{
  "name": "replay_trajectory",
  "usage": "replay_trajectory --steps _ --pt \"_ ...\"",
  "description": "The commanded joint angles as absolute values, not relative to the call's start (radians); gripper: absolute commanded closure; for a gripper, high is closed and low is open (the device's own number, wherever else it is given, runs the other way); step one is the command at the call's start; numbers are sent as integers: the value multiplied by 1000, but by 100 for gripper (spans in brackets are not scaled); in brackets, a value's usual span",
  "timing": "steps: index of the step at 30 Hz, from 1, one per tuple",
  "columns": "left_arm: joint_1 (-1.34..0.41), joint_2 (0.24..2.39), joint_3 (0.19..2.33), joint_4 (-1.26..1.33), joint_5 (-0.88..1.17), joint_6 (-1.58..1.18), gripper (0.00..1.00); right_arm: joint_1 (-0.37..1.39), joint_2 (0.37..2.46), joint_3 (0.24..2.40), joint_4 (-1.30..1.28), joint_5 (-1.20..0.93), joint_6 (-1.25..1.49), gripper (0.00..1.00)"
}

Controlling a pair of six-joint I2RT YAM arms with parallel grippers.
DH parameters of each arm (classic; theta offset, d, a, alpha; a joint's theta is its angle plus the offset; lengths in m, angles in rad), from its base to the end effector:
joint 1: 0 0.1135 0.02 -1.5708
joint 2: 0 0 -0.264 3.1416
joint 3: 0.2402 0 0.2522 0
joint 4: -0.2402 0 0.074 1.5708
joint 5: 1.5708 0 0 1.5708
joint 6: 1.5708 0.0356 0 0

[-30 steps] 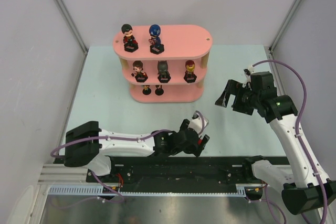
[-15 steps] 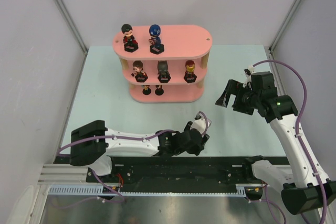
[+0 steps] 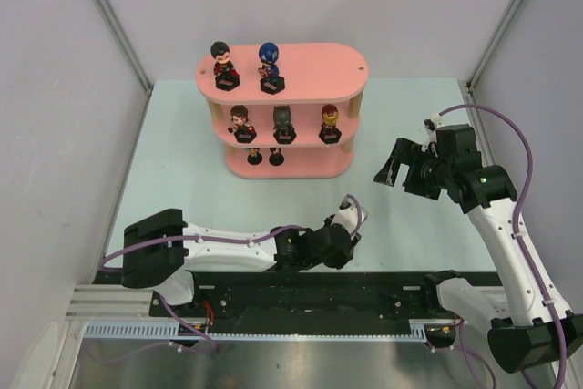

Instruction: Place and organize the plastic toys onto the shelf

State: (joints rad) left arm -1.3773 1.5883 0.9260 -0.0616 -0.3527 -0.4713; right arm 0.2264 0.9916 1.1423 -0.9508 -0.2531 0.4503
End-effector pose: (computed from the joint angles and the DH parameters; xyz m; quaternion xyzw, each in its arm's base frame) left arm 0.0765 -0.3265 0.2030 0.3280 0.8386 -0.2266 0.3714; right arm 0.1775 0.0500 0.3527 0.0556 0.9188 0.2341 0.3129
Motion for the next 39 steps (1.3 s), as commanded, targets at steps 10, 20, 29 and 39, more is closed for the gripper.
replay_trajectory --steps 10,20,29,39 --pt "-1381 1594 980 -43 -290 -430 73 221 980 1137 -927 -275 426 0" --pt "-1379 1569 968 -40 -232 -186 79 218 974 1129 -925 -268 420 0" --pt "-1286 1454 885 -5 -22 36 71 215 976 1126 -923 -275 414 0" --pt "-1155 1405 842 22 273 132 71 213 983 1124 -922 -279 411 0"
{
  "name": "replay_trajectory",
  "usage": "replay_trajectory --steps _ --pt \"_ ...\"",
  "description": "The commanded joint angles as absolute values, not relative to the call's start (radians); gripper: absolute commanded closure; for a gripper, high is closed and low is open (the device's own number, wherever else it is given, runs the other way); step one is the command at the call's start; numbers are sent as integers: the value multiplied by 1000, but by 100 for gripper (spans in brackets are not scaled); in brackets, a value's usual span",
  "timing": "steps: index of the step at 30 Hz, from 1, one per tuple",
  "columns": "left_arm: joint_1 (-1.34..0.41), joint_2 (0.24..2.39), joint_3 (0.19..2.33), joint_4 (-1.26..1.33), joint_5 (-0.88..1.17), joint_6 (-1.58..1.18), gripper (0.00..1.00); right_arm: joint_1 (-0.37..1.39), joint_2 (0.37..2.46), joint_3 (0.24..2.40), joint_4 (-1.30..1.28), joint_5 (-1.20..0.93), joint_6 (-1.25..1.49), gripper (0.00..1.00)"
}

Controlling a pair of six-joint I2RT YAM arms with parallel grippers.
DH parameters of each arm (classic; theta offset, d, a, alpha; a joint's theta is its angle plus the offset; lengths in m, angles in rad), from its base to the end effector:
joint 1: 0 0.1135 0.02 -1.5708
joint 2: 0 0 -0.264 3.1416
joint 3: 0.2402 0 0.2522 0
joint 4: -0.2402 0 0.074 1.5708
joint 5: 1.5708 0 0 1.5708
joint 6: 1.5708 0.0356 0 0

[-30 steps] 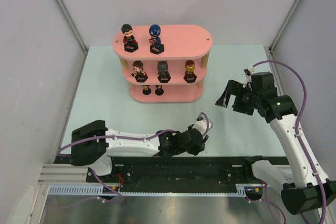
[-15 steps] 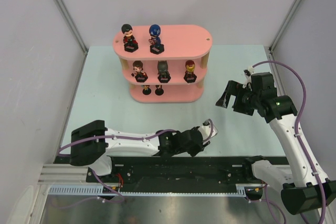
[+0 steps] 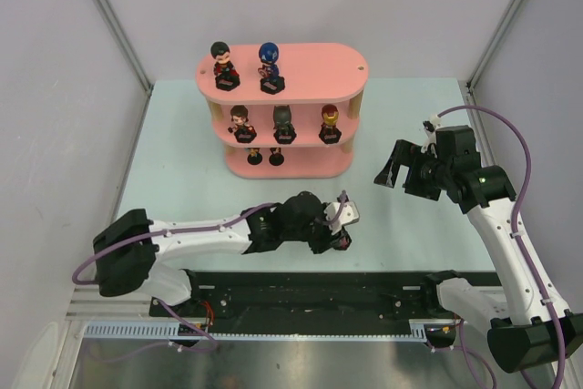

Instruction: Place and organize the plastic toys onto the shelf

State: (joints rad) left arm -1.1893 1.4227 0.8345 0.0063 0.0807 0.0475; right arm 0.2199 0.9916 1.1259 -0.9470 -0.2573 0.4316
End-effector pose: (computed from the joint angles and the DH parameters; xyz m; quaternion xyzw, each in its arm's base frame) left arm 0.1126 -0.2884 0.2284 0.5255 0.7055 -0.2861 0.3798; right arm 0.1783 0.0491 0.3480 0.0501 0.9212 0.2304 0.3095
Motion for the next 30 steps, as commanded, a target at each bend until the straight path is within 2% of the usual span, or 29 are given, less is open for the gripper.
replay_trajectory --steps 1,9,30 --pt "-1149 1413 845 17 294 140 71 213 986 1124 -922 -281 411 0" --pt "-1088 1483 900 -84 419 155 74 212 999 1124 -919 -282 410 0" --pt "-1075 1534 874 -91 437 138 74 209 1009 1124 -919 -290 405 0"
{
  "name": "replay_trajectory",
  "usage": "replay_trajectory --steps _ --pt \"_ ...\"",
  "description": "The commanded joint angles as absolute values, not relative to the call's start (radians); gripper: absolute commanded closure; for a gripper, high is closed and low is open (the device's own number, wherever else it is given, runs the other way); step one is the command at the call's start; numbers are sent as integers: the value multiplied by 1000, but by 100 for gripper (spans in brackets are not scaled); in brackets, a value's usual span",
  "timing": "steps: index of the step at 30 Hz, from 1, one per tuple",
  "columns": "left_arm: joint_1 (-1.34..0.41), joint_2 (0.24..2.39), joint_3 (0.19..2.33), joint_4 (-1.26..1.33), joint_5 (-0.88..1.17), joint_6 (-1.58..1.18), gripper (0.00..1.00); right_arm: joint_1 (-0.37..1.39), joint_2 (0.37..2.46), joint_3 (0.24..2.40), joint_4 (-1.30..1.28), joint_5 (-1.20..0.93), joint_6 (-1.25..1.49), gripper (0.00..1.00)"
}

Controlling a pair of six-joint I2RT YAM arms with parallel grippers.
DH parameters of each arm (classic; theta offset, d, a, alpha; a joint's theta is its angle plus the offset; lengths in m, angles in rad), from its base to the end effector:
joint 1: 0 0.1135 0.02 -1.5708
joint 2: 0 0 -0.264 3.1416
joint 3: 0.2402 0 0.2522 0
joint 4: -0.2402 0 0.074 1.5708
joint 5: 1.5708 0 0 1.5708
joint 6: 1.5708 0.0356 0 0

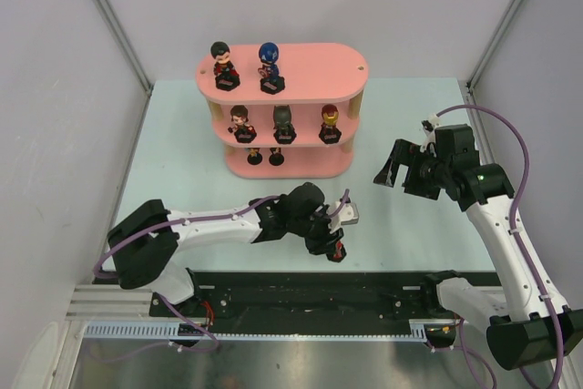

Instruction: Place and organize the plastic toys onto the shelf

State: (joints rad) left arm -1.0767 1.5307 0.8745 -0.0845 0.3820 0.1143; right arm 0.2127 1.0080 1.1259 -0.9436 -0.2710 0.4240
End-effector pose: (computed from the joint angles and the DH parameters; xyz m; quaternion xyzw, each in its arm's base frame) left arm 0.1396 -0.2872 0.2031 0.5673 0.7009 -0.3372 0.2705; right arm 0.1825 0.0492 0.3456 0.0484 0.9229 0.2324 0.3032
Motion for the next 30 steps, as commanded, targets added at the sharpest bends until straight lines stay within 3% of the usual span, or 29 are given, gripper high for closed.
replay_trajectory --steps 1,6,16,30 --pt "-1075 1537 870 -86 439 137 73 209 1009 1124 -919 -290 405 0" --pt "-1078 1536 836 -69 437 121 71 207 1008 1124 -919 -293 405 0" --pt "-1078 1528 804 -37 439 106 54 209 1008 1124 -919 -298 407 0" --pt "-1078 1505 796 -38 425 109 43 207 1009 1124 -922 -295 408 0"
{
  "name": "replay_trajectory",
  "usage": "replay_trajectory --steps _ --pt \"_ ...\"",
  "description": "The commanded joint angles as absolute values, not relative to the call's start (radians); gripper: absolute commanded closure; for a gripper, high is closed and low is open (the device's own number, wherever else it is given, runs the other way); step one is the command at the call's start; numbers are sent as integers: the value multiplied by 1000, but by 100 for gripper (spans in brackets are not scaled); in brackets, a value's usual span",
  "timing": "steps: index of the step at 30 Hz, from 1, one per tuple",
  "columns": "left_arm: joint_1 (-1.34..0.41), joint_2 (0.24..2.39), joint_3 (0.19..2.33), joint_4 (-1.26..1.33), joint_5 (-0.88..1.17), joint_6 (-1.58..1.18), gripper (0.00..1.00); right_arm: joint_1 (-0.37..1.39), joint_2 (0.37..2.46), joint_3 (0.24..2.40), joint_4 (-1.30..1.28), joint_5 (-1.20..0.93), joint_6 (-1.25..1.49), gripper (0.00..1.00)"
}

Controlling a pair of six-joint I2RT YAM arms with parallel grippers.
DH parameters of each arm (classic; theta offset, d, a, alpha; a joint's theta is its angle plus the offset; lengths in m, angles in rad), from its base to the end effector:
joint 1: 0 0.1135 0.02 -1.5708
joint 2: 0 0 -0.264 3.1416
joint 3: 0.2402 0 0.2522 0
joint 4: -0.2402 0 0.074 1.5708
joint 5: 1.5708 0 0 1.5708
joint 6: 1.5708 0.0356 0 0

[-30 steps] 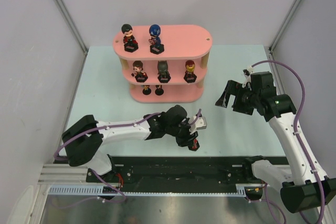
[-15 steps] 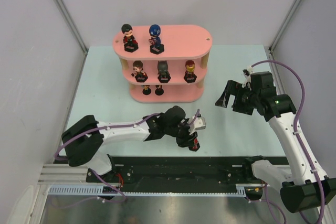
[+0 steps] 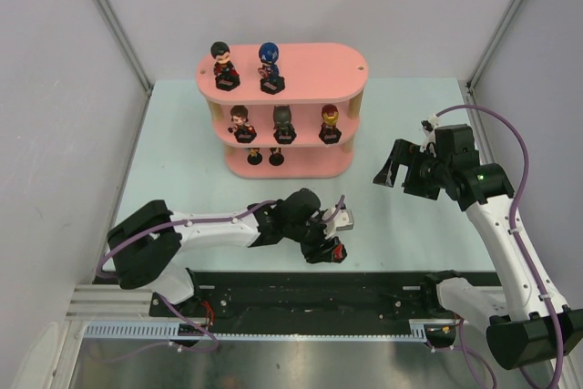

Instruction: Place and organize the plastic toys onto the shelf

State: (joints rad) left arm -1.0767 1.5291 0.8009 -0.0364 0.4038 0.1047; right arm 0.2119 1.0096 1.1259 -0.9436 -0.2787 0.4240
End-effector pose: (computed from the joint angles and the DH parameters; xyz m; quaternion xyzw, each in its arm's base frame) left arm 0.1341 -0.2785 0.1851 0.5672 0.7046 -0.3426 0.2536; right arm 0.1828 0.0493 0.3454 0.0475 0.9228 0.2354 0.3012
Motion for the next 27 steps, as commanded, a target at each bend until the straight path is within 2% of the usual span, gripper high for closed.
replay_trajectory --steps 1,17,27 --pt "-1078 1502 795 -40 428 106 43 209 1009 1124 -922 -295 408 1" --pt "-1078 1332 732 -40 417 64 32 207 1028 1069 -878 -316 440 0" --pt "-1078 1264 632 5 414 -29 30 262 1052 1028 -836 -262 456 1"
